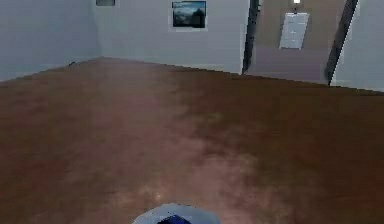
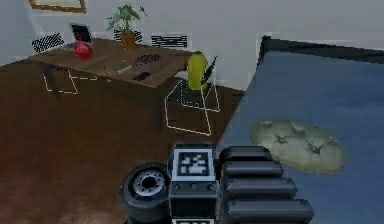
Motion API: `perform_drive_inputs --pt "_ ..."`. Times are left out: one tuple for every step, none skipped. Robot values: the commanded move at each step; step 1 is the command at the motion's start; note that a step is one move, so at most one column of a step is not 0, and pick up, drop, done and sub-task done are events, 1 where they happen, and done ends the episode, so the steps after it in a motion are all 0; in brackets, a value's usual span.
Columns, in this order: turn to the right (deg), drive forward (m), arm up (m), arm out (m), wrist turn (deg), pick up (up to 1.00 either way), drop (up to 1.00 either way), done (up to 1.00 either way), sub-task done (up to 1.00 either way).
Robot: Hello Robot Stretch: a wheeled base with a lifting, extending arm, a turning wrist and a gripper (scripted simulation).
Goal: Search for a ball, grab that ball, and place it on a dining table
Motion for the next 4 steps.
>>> perform_drive_inputs --pt "39.0 0.00 0.00 0.00 0.0 0.00 0.00 0.00 0.00" --pt "0.0 0.75 0.00 0.00 0.0 0.00 0.00 0.00 0.00" --pt "9.0 0.00 0.00 0.00 0.0 0.00 0.00 0.00 0.00" --pt "0.0 1.00 0.00 0.00 0.0 0.00 0.00 0.00 0.00"
